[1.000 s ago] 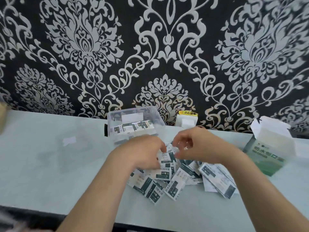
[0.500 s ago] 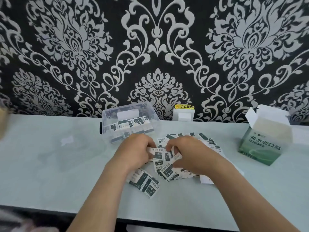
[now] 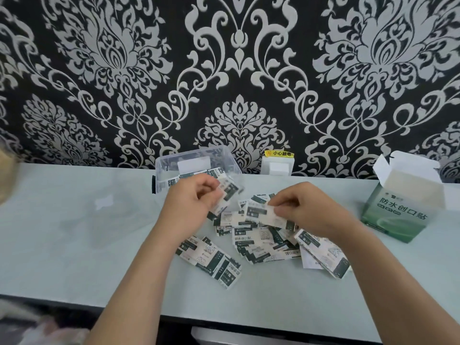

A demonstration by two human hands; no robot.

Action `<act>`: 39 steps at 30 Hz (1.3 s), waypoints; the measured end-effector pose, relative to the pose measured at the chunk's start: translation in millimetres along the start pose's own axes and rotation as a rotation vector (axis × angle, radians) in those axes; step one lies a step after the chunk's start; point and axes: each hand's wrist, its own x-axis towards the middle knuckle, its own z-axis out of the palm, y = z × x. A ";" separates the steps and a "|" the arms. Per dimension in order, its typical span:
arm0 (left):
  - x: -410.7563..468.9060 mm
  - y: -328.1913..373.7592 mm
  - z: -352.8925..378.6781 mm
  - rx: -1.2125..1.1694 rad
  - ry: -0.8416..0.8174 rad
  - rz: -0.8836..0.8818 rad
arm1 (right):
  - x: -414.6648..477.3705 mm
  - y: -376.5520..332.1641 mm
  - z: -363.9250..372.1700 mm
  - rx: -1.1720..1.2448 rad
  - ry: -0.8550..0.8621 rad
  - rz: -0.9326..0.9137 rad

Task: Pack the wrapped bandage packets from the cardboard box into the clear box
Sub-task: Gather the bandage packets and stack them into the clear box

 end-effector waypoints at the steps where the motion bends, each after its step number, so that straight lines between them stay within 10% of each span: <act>1: -1.0 2.3 0.0 -0.125 0.034 -0.028 | -1.6 0.7 -2.3 0.109 0.023 0.023; 5: -8.1 11.8 18.7 -0.575 -0.008 -0.181 | -3.2 -3.7 2.9 0.548 -0.036 0.071; 15: -15.4 43.4 70.9 -0.493 -0.075 -0.081 | -16.3 2.2 -7.1 1.004 -0.327 0.057; 27: -36.2 49.6 147.9 0.755 -0.251 0.212 | -29.9 50.8 -50.5 0.159 0.102 0.171; 39: -10.4 49.0 113.8 0.355 -0.252 -0.033 | -35.6 59.7 -47.6 0.119 -0.071 0.202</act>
